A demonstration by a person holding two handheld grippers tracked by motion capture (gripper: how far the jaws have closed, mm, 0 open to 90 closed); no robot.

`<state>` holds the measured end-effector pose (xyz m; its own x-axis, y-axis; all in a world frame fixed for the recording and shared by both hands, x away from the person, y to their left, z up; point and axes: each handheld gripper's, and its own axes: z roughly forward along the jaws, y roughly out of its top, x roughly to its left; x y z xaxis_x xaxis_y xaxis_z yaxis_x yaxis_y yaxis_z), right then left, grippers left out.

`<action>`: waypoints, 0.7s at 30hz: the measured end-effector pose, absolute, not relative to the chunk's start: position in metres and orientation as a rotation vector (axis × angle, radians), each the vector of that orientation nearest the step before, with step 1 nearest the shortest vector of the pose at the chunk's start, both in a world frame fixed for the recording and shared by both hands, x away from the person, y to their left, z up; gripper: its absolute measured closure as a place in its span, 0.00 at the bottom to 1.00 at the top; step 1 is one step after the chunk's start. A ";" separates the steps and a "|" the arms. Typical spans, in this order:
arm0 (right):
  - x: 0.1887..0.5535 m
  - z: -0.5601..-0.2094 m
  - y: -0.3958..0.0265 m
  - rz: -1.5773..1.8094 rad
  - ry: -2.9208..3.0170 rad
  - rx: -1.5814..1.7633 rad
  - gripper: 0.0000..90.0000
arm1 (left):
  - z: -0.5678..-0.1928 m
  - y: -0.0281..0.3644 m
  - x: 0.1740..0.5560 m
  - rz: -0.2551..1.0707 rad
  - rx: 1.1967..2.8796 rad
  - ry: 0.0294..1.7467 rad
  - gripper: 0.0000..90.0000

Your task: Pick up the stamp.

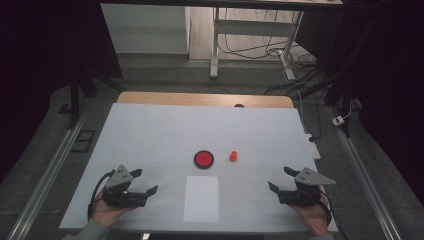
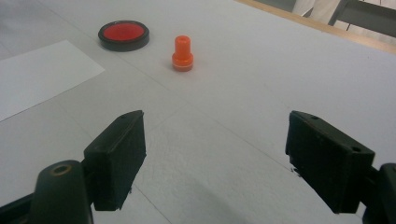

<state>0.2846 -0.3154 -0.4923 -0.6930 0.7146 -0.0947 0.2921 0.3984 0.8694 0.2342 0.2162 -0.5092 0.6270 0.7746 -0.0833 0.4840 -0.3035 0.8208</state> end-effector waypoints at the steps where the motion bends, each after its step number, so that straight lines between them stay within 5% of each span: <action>1: 0.284 -0.493 -0.317 1.242 2.204 0.865 0.22 | -0.509 0.216 0.236 0.422 1.968 0.986 0.20; 21: 0.284 -0.491 -0.312 1.251 2.197 0.833 0.29 | -0.509 0.216 0.234 0.421 1.985 0.986 0.20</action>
<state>0.2843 -0.3119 -0.4908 -0.7021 0.7046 -0.1032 0.2708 0.3982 0.8764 0.2342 0.2159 -0.5092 0.6312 0.7724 -0.0704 0.4838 -0.3212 0.8141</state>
